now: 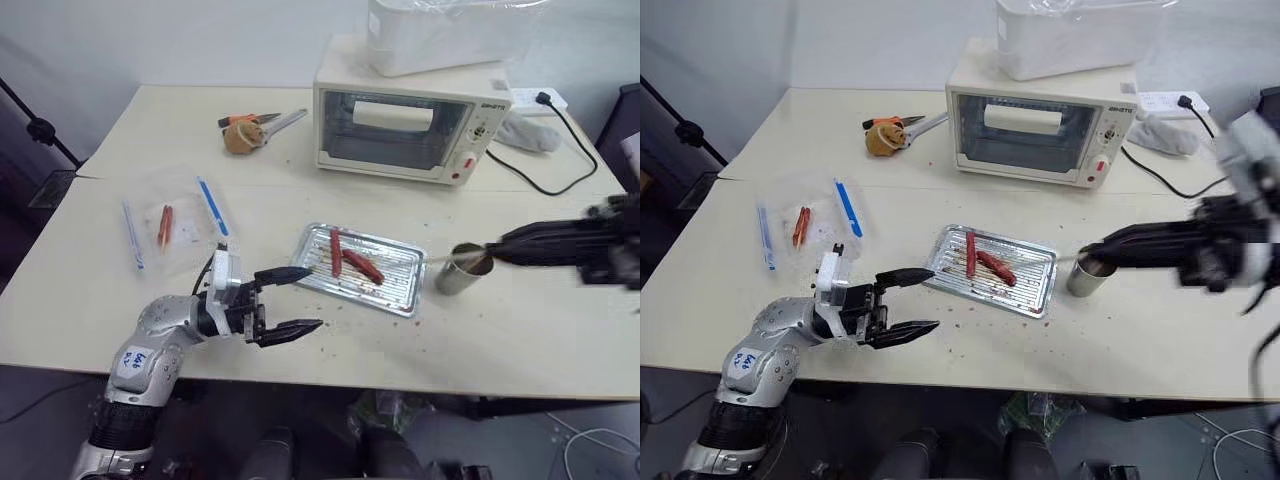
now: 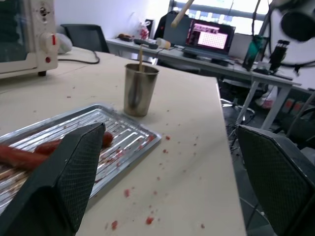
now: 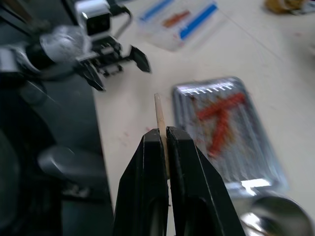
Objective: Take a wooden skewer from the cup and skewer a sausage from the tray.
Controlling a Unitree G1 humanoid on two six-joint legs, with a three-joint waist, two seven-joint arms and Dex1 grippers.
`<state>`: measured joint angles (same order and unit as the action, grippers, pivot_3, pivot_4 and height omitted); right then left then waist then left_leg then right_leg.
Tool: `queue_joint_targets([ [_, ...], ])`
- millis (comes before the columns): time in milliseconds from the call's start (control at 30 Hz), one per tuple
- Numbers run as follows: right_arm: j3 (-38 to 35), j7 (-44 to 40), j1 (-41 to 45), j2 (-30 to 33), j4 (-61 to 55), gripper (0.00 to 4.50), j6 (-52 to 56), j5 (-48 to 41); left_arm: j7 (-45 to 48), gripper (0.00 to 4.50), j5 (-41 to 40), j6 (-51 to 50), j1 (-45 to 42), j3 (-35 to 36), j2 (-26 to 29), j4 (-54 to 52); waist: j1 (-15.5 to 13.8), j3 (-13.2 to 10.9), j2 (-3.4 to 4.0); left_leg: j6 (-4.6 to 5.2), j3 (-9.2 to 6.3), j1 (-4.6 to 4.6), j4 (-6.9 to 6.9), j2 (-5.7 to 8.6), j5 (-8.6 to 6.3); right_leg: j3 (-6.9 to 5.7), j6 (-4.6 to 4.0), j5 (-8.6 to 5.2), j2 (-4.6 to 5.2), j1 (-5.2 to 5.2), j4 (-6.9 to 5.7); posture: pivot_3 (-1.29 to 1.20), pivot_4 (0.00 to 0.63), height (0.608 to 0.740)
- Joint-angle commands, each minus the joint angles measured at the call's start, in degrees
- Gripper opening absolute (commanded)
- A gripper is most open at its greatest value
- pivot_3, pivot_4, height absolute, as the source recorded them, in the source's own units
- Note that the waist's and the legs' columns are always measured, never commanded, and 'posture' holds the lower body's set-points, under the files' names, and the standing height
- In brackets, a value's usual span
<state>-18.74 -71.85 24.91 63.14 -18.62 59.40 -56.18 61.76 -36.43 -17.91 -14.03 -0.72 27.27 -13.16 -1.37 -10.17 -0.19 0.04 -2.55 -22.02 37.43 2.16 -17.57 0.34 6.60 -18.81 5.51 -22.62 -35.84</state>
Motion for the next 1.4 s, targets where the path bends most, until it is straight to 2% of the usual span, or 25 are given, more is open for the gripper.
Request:
queue_joint_targets([
  [33,3.0,5.4,0.6,-4.7,-4.2,0.03,0.2,-2.3,-1.2,4.50,-3.8,-3.3,-1.1,-0.1,-0.5,-4.6,-0.1,0.0,0.04,-0.01,-0.01,-0.14,0.10,0.02,0.01,-0.01,0.01,0.00,0.00,-0.12,-0.06,0.00,0.150,0.740],
  [233,7.7,11.0,3.3,-12.9,-5.3,0.03,-0.6,-3.3,-1.6,4.50,-6.3,-7.4,-2.3,-0.5,-0.6,-6.5,0.0,0.0,0.02,0.01,-0.08,-0.25,0.46,0.04,0.00,-0.04,0.06,0.03,-0.01,-0.08,-0.14,0.00,0.150,0.740],
  [533,10.4,13.2,5.3,-17.5,-4.9,0.03,-0.8,-4.1,-2.0,4.50,-7.3,-10.2,-4.6,-1.1,-1.9,-5.7,0.0,0.0,0.02,0.03,-0.09,-0.26,0.46,0.05,-0.02,-0.04,0.06,0.03,-0.01,-0.08,-0.13,0.00,0.150,0.740],
  [667,11.2,14.0,5.5,-18.1,-4.8,0.00,-0.7,-4.6,-3.4,3.74,-8.2,-10.6,-5.2,-0.1,-3.3,-4.9,0.0,0.0,0.02,0.03,-0.09,-0.26,0.47,0.04,-0.02,-0.04,0.06,0.03,-0.01,-0.08,-0.13,0.00,0.150,0.740],
  [1067,10.8,17.3,5.1,-19.7,-5.9,0.00,-0.5,-6.4,-4.1,0.19,-7.8,-10.2,-4.1,0.5,-4.0,-5.0,0.0,0.0,0.02,0.03,-0.09,-0.26,0.47,0.05,-0.02,-0.04,0.06,0.03,-0.01,-0.09,-0.12,0.00,0.150,0.740],
  [1100,10.9,17.5,5.0,-19.7,-6.0,0.00,-0.4,-6.6,-4.3,0.03,-7.6,-9.9,-4.0,0.7,-4.2,-4.9,0.0,0.0,0.02,0.03,-0.09,-0.26,0.47,0.05,-0.02,-0.04,0.06,0.03,-0.01,-0.08,-0.12,0.00,0.150,0.740],
  [1300,9.3,22.4,3.6,-19.1,-6.7,0.00,-0.6,-6.0,-5.7,0.03,-7.0,-9.7,-2.7,2.2,-4.0,-5.2,0.0,0.0,0.02,0.04,-0.09,-0.26,0.47,0.04,-0.02,-0.04,0.06,0.03,-0.01,-0.08,-0.12,0.00,0.150,0.740],
  [1400,7.1,20.6,0.3,-16.8,-7.5,0.76,-4.9,-2.6,-6.1,0.00,-6.7,-8.7,-0.3,6.3,-1.4,-4.6,0.0,0.0,0.02,0.04,-0.09,-0.26,0.46,0.04,-0.02,-0.03,0.06,0.03,-0.01,-0.09,-0.11,0.00,0.150,0.740],
])
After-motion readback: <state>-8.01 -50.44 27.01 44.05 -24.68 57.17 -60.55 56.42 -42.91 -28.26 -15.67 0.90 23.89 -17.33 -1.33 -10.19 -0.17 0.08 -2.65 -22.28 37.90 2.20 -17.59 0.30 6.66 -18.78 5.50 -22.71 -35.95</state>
